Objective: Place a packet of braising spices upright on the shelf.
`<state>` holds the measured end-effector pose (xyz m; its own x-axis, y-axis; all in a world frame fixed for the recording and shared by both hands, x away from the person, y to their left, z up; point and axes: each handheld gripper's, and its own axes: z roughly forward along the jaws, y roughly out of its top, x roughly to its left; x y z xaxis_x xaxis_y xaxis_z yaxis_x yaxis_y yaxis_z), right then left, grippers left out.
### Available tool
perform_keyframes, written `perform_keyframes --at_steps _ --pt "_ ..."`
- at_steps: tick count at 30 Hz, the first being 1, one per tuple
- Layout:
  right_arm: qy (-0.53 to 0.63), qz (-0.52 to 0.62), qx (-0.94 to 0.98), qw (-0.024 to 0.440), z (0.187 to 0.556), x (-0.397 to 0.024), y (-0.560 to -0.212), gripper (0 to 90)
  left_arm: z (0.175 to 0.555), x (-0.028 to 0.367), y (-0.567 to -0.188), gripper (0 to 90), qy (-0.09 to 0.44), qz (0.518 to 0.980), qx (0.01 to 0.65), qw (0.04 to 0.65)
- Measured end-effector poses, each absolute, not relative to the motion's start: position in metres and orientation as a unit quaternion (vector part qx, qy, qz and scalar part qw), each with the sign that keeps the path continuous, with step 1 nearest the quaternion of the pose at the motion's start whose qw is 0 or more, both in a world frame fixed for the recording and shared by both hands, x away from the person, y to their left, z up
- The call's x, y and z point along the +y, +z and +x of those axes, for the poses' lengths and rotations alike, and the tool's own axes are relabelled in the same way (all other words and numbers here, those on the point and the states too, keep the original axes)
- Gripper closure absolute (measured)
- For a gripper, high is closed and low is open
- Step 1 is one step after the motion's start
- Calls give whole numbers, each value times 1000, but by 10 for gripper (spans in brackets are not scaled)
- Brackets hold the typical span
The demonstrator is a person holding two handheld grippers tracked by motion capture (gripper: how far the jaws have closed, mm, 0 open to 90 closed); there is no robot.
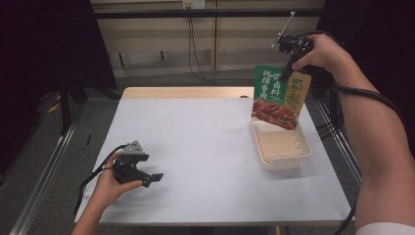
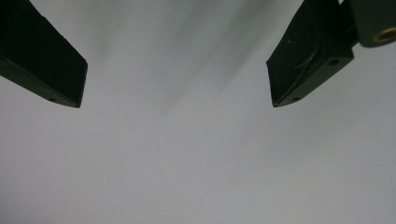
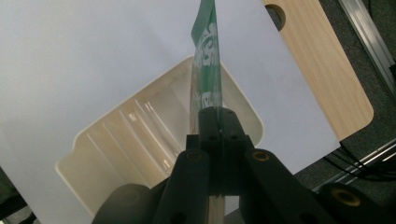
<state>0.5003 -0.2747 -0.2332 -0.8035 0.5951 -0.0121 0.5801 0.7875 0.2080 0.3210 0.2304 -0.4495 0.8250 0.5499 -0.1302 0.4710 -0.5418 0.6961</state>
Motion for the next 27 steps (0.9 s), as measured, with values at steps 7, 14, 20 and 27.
perform_keyframes --at_steps 7,14,20,27 --pt "94 315 944 27 499 -274 -245 900 321 230 -449 46 55 876 290 380" --pt "91 320 943 20 497 -272 -253 900 321 230 -449 46 53 875 289 385" --pt "88 333 939 14 496 -272 -256 900 321 231 -447 46 54 875 288 384" --pt "86 335 938 8 497 -270 -261 900 320 232 -445 46 52 874 289 388"
